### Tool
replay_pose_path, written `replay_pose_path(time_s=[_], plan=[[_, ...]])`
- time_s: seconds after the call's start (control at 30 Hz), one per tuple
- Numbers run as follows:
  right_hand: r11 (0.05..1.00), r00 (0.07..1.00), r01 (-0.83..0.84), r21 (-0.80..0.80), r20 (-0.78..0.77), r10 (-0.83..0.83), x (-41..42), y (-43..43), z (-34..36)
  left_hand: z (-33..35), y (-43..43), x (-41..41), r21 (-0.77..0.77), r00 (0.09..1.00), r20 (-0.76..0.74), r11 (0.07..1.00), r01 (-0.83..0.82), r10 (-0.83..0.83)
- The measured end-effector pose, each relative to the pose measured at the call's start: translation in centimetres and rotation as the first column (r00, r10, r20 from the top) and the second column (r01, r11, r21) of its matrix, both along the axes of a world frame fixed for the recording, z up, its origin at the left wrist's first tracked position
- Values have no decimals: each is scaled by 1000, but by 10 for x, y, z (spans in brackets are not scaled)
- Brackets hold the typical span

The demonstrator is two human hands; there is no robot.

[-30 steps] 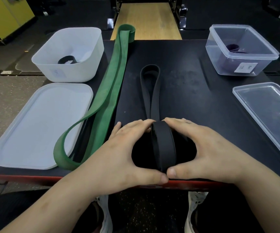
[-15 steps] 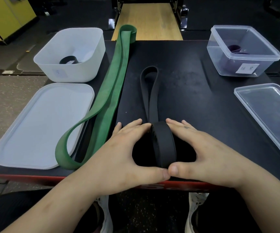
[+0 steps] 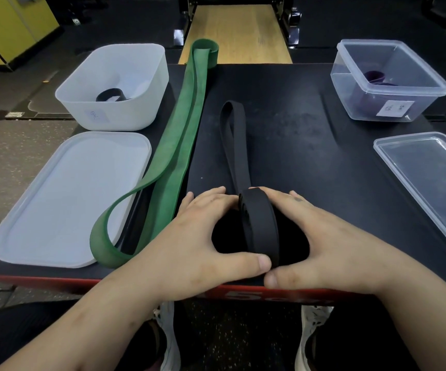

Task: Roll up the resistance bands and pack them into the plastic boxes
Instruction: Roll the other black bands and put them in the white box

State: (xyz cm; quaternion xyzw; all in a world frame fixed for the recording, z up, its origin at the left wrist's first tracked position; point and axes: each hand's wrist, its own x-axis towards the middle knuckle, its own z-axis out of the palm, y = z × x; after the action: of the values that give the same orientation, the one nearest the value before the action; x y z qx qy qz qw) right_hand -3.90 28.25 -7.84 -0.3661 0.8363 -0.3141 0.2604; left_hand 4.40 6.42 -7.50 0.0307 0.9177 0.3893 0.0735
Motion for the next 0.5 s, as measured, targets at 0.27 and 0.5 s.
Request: replay_pose_path(time_s=[0.27,0.5], plan=[[999,998,36,-7,53,-35,5,5,2,-1,-2,0,64,1000,-12,998,26,-25],[998,999,17,-62,39,-14,7,3,-4,-1,0,2,80,1000,0,996,27,-27]])
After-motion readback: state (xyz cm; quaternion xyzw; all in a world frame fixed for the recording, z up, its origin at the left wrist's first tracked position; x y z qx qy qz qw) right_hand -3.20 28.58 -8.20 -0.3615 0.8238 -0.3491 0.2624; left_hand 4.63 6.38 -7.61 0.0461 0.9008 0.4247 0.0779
